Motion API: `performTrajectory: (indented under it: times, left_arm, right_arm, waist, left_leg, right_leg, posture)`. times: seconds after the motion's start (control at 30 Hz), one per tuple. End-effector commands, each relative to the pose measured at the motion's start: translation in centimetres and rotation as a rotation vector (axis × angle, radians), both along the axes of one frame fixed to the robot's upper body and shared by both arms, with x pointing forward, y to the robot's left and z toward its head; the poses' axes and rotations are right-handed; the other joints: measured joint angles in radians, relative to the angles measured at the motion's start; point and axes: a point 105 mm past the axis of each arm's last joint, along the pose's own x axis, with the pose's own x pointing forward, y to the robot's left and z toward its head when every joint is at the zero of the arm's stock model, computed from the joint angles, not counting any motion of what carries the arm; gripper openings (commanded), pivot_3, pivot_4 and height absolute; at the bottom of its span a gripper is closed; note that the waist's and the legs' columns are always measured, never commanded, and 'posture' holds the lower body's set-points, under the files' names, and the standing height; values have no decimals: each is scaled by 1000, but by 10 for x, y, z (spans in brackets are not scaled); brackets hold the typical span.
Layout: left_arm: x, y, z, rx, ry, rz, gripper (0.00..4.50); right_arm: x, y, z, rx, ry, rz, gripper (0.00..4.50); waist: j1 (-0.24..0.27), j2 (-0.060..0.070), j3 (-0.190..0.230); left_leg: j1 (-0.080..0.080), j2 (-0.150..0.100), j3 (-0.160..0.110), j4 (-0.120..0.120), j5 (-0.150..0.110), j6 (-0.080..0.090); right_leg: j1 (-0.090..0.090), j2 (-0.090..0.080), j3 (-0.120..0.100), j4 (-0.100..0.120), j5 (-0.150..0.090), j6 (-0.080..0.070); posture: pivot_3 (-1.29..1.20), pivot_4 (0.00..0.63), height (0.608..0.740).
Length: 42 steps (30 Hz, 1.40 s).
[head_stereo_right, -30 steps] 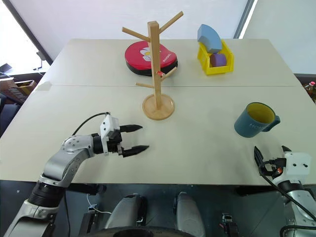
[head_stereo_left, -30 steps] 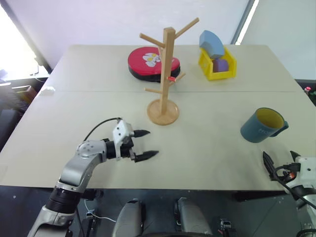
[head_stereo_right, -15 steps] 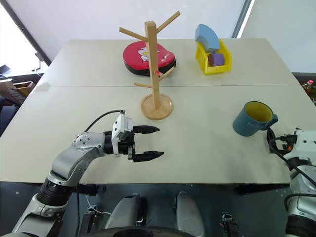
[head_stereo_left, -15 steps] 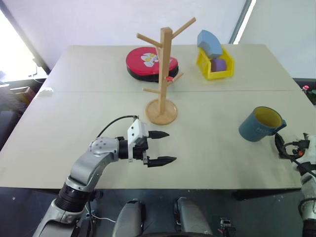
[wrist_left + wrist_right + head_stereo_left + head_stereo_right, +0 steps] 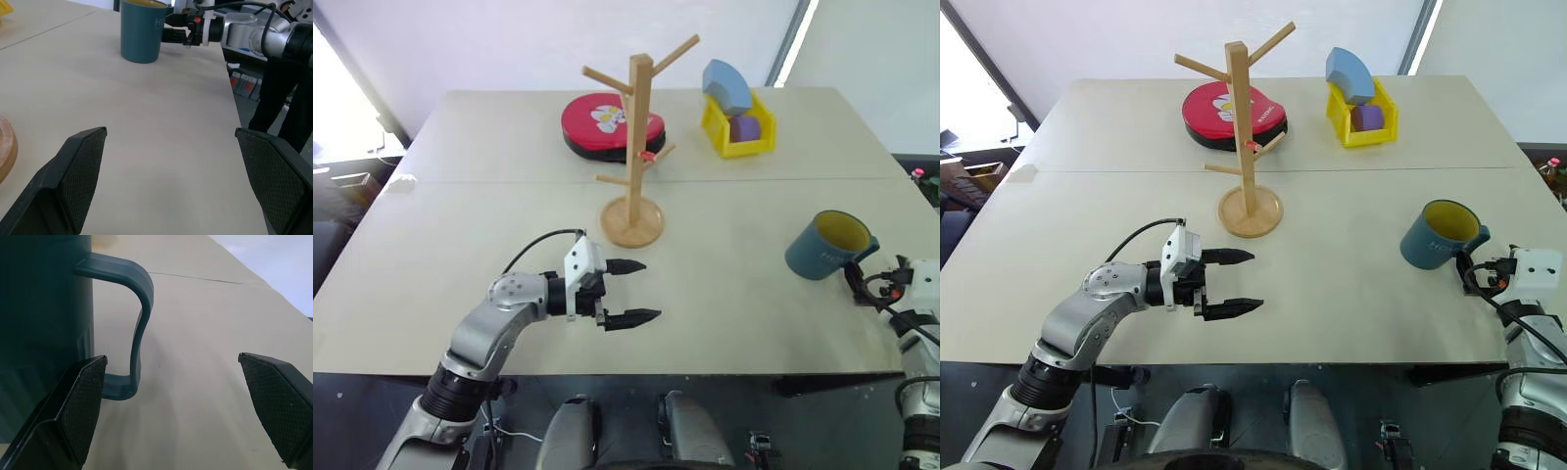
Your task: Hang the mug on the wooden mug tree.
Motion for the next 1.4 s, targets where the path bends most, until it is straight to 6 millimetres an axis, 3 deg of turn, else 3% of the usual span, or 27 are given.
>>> performTrajectory:
  times: [0.03, 0.27, 0.3, 0.37, 0.6, 0.7, 0.77, 0.83, 0.93, 1.13, 1.4]
  left_arm:
    - [-1, 0, 10, -20, -46, -5, 4500]
    - [0, 0, 10, -19, -48, -1, 4500]
    - [0, 0, 10, -20, -48, 1, 4500]
    - [0, 0, 10, -21, -49, 5, 4500]
    - [-1, 2, 10, -19, -51, 18, 4500]
    - [-1, 4, 10, -14, -54, 29, 4500]
    - [3, 10, 10, -13, -64, 61, 4500]
    - [9, 17, 11, -13, -70, 102, 4500]
    - [17, 31, 11, -3, -79, 154, 4500]
    - [33, 56, 21, -6, -106, 236, 4500]
    - [41, 70, 41, -53, -134, 275, 4500]
  right_arm:
    - [4, -4, 12, -4, -36, 20, 4454]
    - [12, 4, 11, 40, -43, 90, 4454]
    - [13, 6, 11, 52, -45, 107, 4222]
    - [16, 10, 11, 73, -48, 137, 3600]
    - [18, 23, 8, 106, -49, 198, 31]
    - [18, 31, 8, 98, -50, 213, 31]
    - [18, 47, 15, 8, -40, 261, 31]
    - [18, 76, 26, -148, -28, 354, 31]
    - [15, 135, 55, -359, -50, 553, 31]
    - [10, 226, 110, -550, -159, 768, 31]
    - [25, 265, 138, -613, -191, 781, 31]
  waist:
    - [-2, 0, 0]
    - [-15, 0, 0]
    - [-16, 0, 0]
    - [-16, 0, 0]
    - [-14, 0, 0]
    - [-14, 0, 0]
    - [-14, 0, 0]
    - [-17, 0, 0]
    - [-21, 1, 0]
    - [-13, 0, 1]
    - [-9, -2, 1]
  left_leg:
    - [0, 0, 0, 0, 0, 0]
    - [0, 0, 0, 0, 0, 0]
    - [0, 0, 0, 0, 0, 0]
    - [0, 0, 0, 0, 0, 0]
    - [0, 0, 0, 0, 0, 0]
    - [0, 1, 0, 0, 0, 0]
    - [0, 1, 0, 0, 0, 0]
    - [0, 1, -1, 0, 0, 0]
    - [1, 2, 0, 0, 0, 0]
    - [0, 3, -2, 1, 0, -1]
    - [-3, -1, -3, 1, 0, -1]
  right_leg:
    - [0, 0, 0, 0, 0, 0]
    - [0, 0, 0, 0, 0, 0]
    - [0, 0, 0, 0, 0, 0]
    - [0, 1, 1, 0, 0, 1]
    - [0, 1, 1, 1, 1, 2]
    - [0, 1, 1, 1, 1, 3]
    - [0, 1, 1, 1, 1, 3]
    - [0, 1, 1, 1, 2, 3]
    - [-1, 2, 1, 2, 2, 3]
    - [-2, 3, -1, 2, 1, 0]
    - [-3, -5, -3, 0, 1, 0]
  posture:
    - [0, 150, 735]
    - [0, 150, 735]
    - [0, 150, 735]
    - [0, 150, 735]
    - [0, 150, 735]
    - [0, 150, 735]
    - [0, 150, 735]
    - [0, 150, 735]
    - [0, 150, 735]
    - [0, 150, 735]
    - [0, 150, 735]
